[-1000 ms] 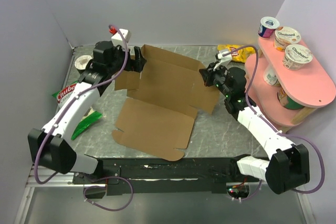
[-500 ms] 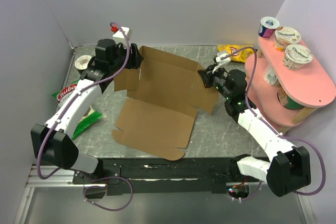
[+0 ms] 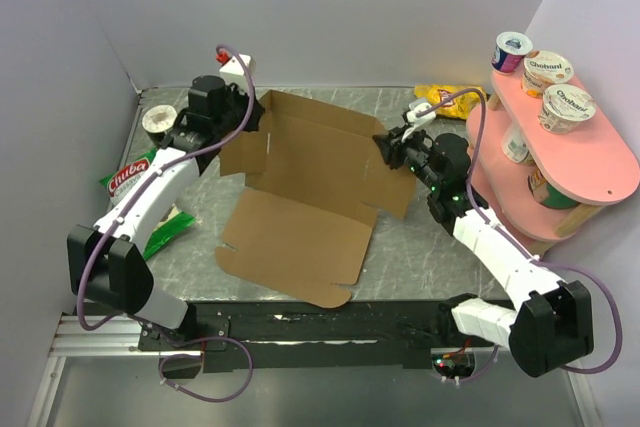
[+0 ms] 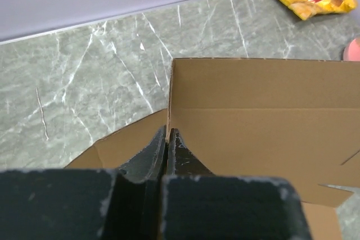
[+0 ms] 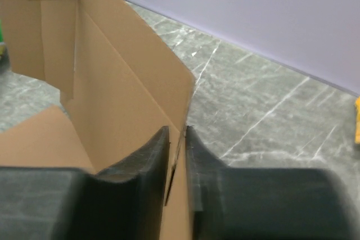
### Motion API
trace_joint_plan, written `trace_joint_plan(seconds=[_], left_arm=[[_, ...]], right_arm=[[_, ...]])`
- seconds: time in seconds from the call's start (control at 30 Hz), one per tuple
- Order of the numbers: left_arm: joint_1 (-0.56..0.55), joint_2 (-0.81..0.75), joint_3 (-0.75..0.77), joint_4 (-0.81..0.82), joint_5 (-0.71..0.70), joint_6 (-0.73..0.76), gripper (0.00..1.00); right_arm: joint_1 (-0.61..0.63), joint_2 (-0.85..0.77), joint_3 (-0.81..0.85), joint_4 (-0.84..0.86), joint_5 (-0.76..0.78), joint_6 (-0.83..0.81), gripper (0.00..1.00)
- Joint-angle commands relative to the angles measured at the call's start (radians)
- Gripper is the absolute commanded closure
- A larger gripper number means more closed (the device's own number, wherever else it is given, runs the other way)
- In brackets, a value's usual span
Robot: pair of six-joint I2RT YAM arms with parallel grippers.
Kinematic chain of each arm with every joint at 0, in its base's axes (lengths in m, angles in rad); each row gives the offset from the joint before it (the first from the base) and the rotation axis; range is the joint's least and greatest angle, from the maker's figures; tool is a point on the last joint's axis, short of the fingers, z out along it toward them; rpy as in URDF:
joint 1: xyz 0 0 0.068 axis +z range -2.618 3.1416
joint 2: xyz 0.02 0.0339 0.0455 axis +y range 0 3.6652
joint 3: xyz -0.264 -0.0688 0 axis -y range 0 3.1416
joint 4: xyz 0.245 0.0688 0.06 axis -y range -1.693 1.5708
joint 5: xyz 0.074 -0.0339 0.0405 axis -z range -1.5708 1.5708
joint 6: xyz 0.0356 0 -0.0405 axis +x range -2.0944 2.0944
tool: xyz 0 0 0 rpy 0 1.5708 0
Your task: Fold the paper box
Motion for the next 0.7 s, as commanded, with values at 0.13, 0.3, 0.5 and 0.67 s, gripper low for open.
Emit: trace_joint_plan(seconds=[0.13, 0.3, 0.5, 0.67], left_arm=[[-0.037, -0.139, -0.234, 0.292, -0.136, -0.042, 0.99], [-0.037, -0.117, -0.179, 0.317, -0.270, -0.111, 0.99], [-0.037, -0.067, -0.148, 0.401, -0.366, -0.189, 0.99], [-0.043, -0.117, -0.357, 0.634, -0.369, -0.237, 0.99]], right_arm=[[0.009, -0.101, 0.037, -0.073, 0.083, 0.173, 0.05], [0.010, -0.172, 0.088, -0.157, 0.109, 0.303, 0.02], [0.010, -0.206, 0.123, -0.201, 0.140, 0.453, 0.02], [0.061, -0.181, 0.056, -0.127, 0.207, 0.757, 0.06]])
